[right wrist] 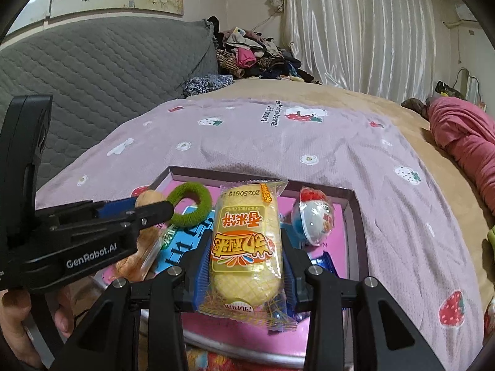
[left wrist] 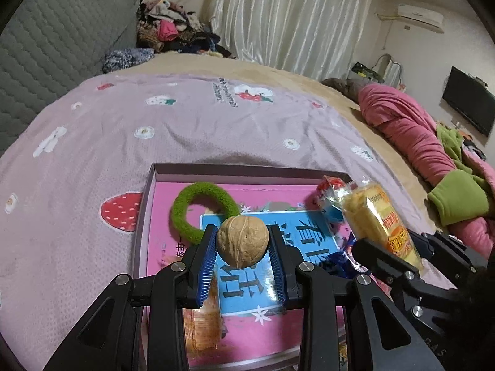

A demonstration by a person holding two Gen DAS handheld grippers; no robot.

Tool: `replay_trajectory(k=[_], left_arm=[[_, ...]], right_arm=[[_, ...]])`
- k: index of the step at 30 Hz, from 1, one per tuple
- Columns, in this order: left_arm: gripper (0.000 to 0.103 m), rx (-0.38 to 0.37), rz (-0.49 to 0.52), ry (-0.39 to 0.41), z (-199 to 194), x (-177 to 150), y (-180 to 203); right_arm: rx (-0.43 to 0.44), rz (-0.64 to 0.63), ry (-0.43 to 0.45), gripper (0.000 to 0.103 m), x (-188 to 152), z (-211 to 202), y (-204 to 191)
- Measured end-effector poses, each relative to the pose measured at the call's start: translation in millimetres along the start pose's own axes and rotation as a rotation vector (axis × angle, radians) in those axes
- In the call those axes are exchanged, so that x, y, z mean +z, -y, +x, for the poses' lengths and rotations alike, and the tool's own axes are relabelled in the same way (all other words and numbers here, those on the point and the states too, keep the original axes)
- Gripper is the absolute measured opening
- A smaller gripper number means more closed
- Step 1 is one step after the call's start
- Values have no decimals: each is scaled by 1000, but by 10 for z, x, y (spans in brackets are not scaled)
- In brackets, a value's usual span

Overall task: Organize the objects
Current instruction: 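Lower the walnut and cake pack onto the book in the tray with both grippers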

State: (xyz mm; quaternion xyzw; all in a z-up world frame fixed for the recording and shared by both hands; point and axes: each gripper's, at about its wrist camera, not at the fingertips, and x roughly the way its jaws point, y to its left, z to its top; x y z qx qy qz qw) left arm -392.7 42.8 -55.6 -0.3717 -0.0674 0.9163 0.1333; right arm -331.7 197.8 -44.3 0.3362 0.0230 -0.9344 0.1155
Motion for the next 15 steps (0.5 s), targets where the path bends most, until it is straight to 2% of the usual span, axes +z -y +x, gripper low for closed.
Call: replay_trajectory(k=[8, 15], left_arm=[[34, 10, 7, -53, 247, -14, -21], [34, 54, 25, -99, 410, -77, -27]], right_arm=[[10, -7, -50, 40, -51, 320, 8], [-2, -20, -111, 40, -177, 511, 18]])
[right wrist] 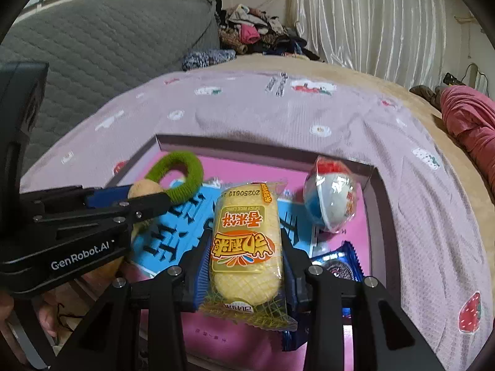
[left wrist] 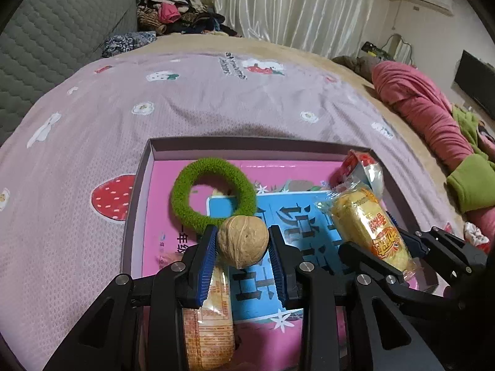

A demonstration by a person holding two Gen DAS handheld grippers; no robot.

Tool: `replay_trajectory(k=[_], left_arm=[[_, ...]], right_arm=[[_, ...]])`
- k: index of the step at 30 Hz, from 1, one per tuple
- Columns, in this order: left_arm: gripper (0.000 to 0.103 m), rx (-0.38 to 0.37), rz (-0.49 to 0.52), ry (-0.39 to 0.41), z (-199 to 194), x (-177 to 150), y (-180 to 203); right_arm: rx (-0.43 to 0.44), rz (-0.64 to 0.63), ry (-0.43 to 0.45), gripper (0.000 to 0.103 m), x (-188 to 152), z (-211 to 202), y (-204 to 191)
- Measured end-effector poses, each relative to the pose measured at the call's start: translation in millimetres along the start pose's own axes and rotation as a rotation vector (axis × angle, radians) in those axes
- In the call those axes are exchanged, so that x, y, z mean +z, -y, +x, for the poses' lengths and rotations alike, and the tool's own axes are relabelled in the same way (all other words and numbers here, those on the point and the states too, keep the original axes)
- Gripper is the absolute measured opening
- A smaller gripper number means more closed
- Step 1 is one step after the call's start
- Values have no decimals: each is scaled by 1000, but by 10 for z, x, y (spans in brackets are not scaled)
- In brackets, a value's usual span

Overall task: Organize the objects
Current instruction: 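Lower the walnut and cake pack onto the book in the tray with both grippers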

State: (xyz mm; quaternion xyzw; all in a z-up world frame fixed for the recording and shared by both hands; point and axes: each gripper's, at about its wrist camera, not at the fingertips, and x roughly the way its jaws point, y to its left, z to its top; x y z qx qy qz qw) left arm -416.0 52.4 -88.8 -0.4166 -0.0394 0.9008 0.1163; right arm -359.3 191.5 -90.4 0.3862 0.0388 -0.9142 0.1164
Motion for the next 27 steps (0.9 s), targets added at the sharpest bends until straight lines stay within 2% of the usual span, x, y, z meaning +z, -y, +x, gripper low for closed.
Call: replay_trajectory(k=[22, 27], left_arm=[[34, -4, 56, -51, 146, -105, 153], [40, -1, 62, -56, 147, -108, 163]], right_arm=[[-21, -31, -63, 40, -69, 188, 3], [-32, -43, -70, 40, -74, 187, -21]])
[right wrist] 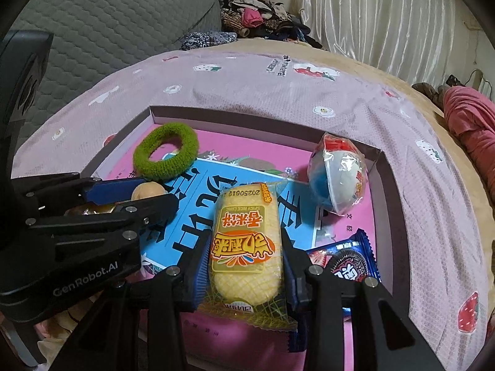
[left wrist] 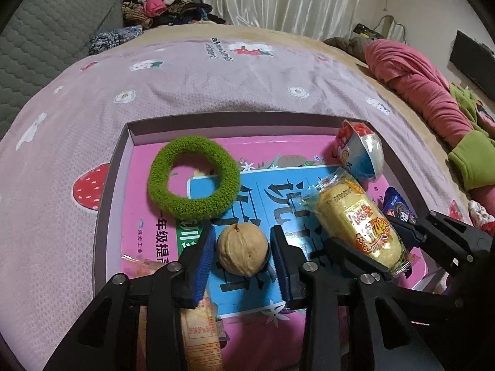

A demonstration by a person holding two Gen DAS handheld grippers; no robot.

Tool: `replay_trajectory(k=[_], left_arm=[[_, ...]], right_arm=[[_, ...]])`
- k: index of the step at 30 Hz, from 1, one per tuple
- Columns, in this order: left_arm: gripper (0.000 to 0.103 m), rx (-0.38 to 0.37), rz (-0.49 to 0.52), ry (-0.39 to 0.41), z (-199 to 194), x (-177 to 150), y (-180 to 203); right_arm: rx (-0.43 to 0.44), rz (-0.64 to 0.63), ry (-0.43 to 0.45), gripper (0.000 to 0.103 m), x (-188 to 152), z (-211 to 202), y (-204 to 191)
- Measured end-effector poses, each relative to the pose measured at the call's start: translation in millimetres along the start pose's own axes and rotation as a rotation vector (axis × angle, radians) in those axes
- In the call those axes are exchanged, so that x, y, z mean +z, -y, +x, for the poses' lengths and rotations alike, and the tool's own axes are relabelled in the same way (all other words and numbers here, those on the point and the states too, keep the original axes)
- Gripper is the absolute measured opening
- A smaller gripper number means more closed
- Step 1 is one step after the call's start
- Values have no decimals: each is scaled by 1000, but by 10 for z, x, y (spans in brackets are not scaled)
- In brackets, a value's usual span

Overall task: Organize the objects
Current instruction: 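Lower the walnut and cake pack onto the book in the tray with both grippers, then open the left gripper to release the walnut while the right gripper releases the cake pack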

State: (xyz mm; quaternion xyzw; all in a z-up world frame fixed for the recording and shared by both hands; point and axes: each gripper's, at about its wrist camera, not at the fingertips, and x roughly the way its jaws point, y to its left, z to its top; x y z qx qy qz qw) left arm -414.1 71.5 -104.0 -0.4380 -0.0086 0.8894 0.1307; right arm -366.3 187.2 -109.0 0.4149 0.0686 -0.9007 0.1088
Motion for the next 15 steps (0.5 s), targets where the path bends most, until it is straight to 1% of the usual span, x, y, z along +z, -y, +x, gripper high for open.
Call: replay_trajectory(k=[7, 15], left_arm=[[45, -1, 6, -3, -3, -3, 9], [54, -17, 0, -4, -46, -10, 2]], right_arm=[[-2, -7, -7, 40, -13, -17, -6], [0, -13, -14, 45, -14, -45, -22]])
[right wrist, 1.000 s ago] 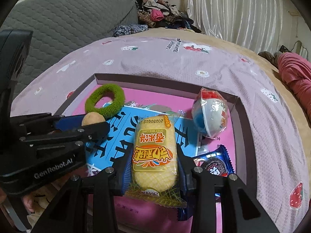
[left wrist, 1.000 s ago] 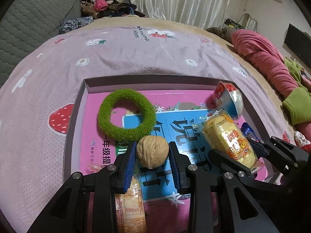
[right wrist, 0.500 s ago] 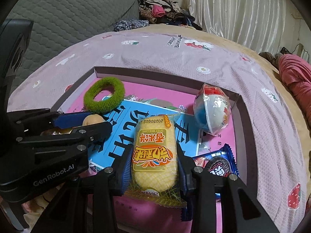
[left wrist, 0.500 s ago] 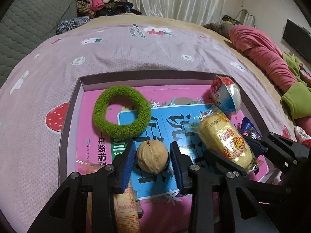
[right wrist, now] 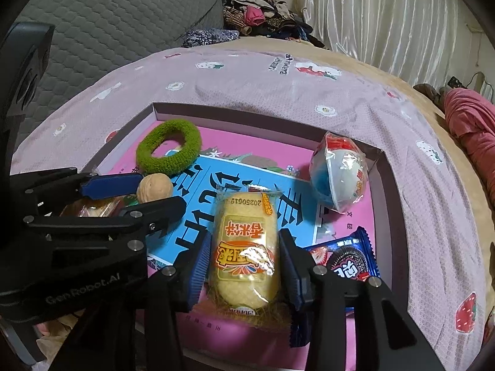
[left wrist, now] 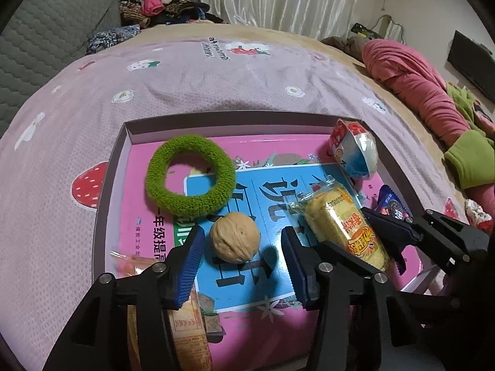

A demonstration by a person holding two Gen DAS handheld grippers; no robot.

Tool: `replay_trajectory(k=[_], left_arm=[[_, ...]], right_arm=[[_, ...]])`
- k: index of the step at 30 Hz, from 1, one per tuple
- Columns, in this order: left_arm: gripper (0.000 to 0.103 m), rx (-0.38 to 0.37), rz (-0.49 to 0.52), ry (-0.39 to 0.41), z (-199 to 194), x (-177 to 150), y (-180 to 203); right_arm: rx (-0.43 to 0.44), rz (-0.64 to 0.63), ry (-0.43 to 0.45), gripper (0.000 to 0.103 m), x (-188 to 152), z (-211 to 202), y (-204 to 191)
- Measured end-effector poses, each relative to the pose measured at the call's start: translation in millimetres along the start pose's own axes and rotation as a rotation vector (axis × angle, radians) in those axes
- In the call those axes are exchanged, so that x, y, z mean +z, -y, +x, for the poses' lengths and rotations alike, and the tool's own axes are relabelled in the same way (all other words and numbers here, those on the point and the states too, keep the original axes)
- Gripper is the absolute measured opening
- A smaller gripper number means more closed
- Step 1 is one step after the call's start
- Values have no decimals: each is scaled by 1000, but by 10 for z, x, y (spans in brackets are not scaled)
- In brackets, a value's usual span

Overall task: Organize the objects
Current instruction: 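Open the left gripper to release the walnut while the right gripper releases the cake pack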

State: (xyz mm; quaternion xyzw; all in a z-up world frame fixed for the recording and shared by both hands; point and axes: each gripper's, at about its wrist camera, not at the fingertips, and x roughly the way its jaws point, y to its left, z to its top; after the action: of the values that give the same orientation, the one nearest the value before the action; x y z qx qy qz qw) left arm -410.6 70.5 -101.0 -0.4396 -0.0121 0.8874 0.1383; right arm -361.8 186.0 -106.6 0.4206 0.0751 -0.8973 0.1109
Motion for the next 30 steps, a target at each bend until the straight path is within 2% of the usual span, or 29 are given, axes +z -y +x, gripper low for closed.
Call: replay_trajectory(k=[8, 12, 18, 26, 30], left_arm=[[61, 14, 9, 37, -149, 7, 30], [69, 12, 7, 56, -229, 18, 36], [74, 11, 7, 77, -326, 28, 46], [74, 38, 11, 107, -445, 28, 60], [79, 30, 2, 110, -505, 22, 61]], right_arm=[[2, 5, 9, 50, 28, -65, -3], [2, 8, 25, 52, 39, -132, -6], [-2, 13, 32, 53, 36, -179, -8], [-10, 26, 45, 58, 32, -253, 17], [-18, 38, 51, 63, 13, -315, 34]])
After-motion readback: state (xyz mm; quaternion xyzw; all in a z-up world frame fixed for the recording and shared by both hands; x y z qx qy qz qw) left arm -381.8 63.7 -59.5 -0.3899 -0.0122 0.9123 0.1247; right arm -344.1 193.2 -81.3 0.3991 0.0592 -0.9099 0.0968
